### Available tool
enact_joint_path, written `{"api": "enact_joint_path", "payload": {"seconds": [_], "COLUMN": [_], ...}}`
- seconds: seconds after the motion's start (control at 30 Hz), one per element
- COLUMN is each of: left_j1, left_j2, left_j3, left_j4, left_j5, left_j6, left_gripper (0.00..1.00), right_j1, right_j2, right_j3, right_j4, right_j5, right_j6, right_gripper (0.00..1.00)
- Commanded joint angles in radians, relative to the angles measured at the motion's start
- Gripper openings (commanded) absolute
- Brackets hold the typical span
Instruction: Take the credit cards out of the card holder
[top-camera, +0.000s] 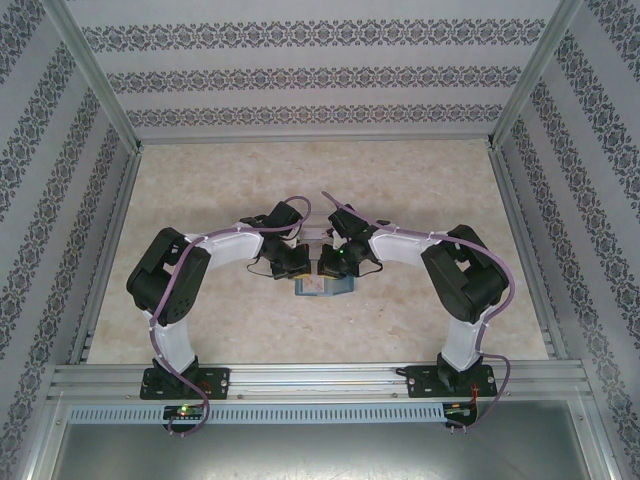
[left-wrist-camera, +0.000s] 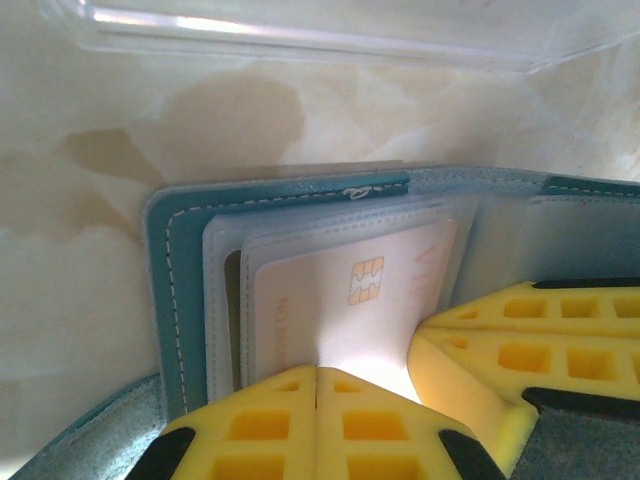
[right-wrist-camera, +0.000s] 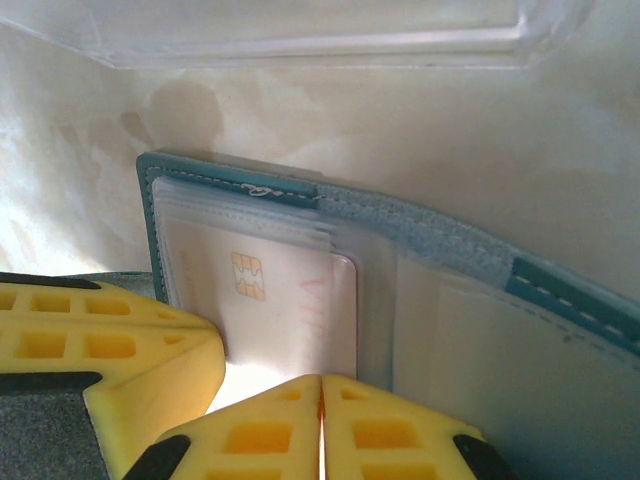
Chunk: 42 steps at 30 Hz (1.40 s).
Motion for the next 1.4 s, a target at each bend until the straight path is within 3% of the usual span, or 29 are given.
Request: {"api": "enact_joint_path", "payload": {"seconds": [0.0, 0.1, 0.17, 0.47, 0.9, 1.37], "left_j1": [-0.010, -0.010, -0.011, -0.010, -0.010, -0.010], "left_j2": [-0.007, -0.012, -0.017, -0.033, -0.020, 0.021], "left_j3": [0.001, 0.002, 0.004, 0.004, 0.007, 0.024], "left_j4": [-0.053, -0.055, -0.061, -0.072, -0.076, -0.108], "left_j5": [-0.022, -0.025, -0.027, -0.030, -0.030, -0.034], "left_j6": [0.022, 0.023, 0.024, 0.024, 0.027, 0.050], "left_gripper": [0.04, 0.04, 0.05, 0.09, 0.09, 0.07], "right_j1": [0.018, 0.019, 0.023, 0.031, 0.027, -0.009], "right_j2": [0.018, 0.025, 0.021, -0.004, -0.061, -0.080], "right_j3": [-0.003, 0.000, 0.005, 0.027, 0.037, -0.013], "right_j4": [0.020, 0.010, -0.016, -0.108, -0.139, -0.081], "right_j5": [-0.015, -0.004, 0.026, 0.122, 0.138, 0.066], "right_j6": [0.006, 0.002, -0.005, -0.039, -0.045, -0.024], "right_gripper": [0.09, 0.13, 0.25, 0.36, 0.38, 0.34]}}
